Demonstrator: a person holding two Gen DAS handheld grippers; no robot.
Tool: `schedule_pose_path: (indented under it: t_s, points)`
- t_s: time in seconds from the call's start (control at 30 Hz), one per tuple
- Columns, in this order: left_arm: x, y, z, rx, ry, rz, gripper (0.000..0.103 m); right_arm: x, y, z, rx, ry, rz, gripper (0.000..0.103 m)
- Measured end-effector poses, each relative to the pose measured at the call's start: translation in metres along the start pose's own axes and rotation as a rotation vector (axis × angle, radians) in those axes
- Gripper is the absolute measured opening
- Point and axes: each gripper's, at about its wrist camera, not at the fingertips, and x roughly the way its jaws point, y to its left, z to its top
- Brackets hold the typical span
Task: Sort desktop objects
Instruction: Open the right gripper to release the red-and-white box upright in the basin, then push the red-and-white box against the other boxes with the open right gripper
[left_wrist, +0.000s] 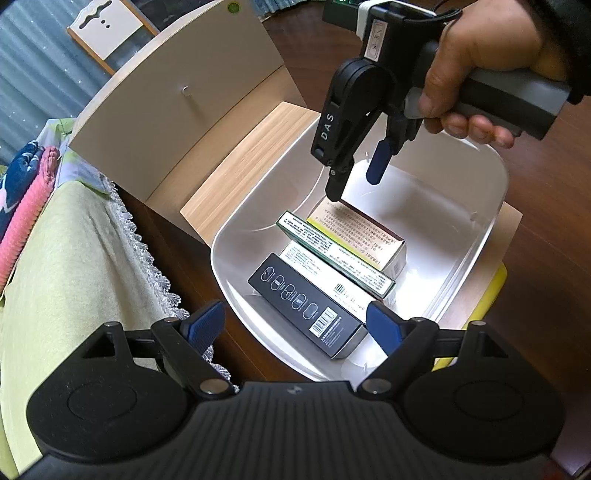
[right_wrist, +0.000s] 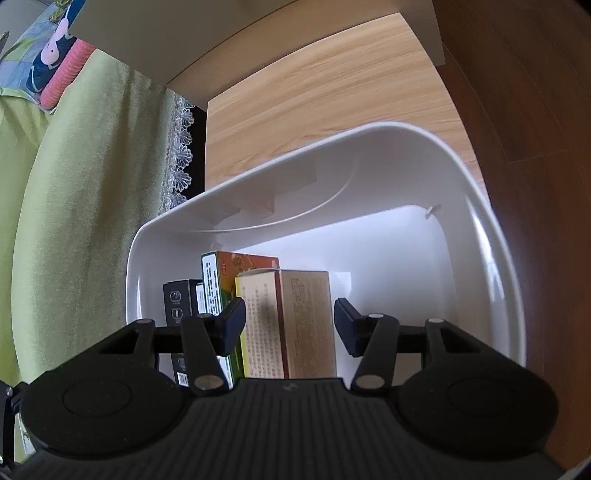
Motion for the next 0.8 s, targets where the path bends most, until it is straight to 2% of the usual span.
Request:
schedule_pose_path:
  t_s: [0.1,0.27,0.37,0.47,0.7,0.8]
  points:
    - [0.001,0.0,-0.001,0.0,0.003,0.0,0.085,0.006,0.001,0.002,0.008,-0.026,-0.001,0.049]
    - [0.001,-0.001,-0.002,0.004,0.004,-0.004,0.085,0.013,-0.001,0.007,0.068,-0.058,0.05,0.049]
    - [0.002,0.0,-0.001,0.001,0.005,-0.005,0.085,0.019,0.0,0.009,0.074,-0.051,0.046,0.048]
    - [0.002,0.0,-0.001,-0.003,0.006,-0.005,0.085,0.025,0.001,0.007,0.073,-0.029,0.043,0.042]
    - [0.004,-0.001,-0.001,-0.003,0.009,-0.01,0.085,0.033,0.005,-0.003,0.036,0.005,0.044,0.039]
    - [0.004,-0.001,-0.002,-0.005,0.01,-0.011,0.085,0.033,0.007,-0.008,0.017,0.012,0.037,0.033]
